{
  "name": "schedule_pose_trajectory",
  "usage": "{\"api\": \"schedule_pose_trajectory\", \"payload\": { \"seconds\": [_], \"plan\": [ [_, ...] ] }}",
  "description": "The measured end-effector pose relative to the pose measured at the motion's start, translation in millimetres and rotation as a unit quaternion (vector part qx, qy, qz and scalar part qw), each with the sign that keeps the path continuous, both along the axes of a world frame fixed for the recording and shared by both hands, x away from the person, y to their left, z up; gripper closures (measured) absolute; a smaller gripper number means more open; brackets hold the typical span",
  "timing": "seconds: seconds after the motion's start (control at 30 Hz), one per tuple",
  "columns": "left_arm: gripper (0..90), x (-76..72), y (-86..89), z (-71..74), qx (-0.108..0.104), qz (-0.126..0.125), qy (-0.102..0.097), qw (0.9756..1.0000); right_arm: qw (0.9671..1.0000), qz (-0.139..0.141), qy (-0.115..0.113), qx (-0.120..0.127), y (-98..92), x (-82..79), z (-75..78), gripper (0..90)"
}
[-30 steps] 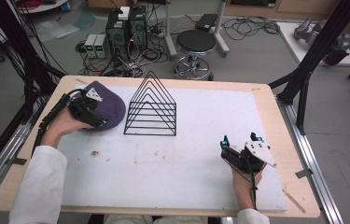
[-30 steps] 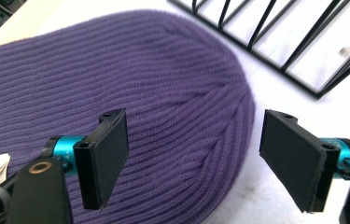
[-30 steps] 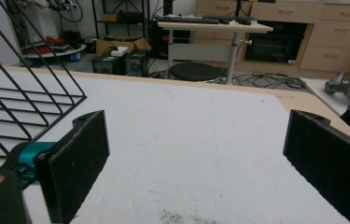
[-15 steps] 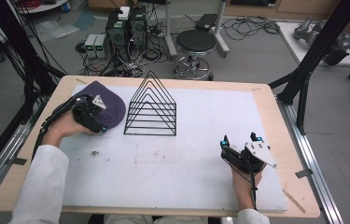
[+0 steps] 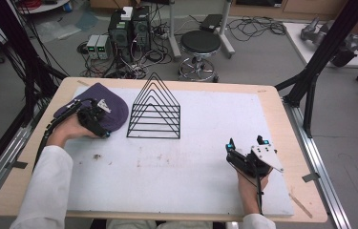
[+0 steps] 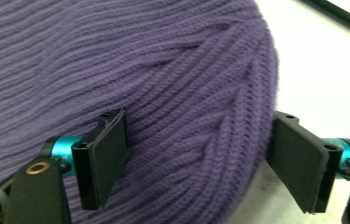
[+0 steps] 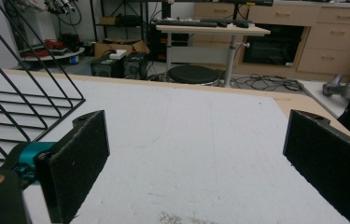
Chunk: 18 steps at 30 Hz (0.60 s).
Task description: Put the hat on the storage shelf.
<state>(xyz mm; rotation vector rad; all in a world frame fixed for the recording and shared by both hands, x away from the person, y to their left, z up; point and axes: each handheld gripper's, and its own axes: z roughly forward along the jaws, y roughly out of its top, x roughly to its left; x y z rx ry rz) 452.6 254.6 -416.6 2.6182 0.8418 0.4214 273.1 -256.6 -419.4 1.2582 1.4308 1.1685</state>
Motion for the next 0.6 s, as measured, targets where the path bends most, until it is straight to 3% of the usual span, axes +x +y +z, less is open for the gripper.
{"api": "schedule_pose_trajectory", "payload": {
  "seconds": [0.27,0.3,0.5,0.6],
  "plan": [
    [25.5,4.1,5.0,-1.7,-0.019,0.012,0.015,0.9996,1.0000,0.001,-0.002,0.000,0.2,-0.7,0.2,6.4],
    [27.6,4.2,5.6,-1.3,-0.025,0.011,0.023,0.9994,1.0000,0.004,-0.004,-0.002,-0.1,-0.8,0.4,6.4],
    [39.6,5.0,5.8,-0.3,-0.033,0.008,0.026,0.9991,1.0000,0.006,-0.005,0.002,0.2,-1.3,0.8,6.4],
    [53.2,4.8,5.1,0.8,-0.031,0.012,0.021,0.9992,1.0000,0.005,-0.003,0.004,0.3,-1.4,0.7,6.4]
  ]
}}
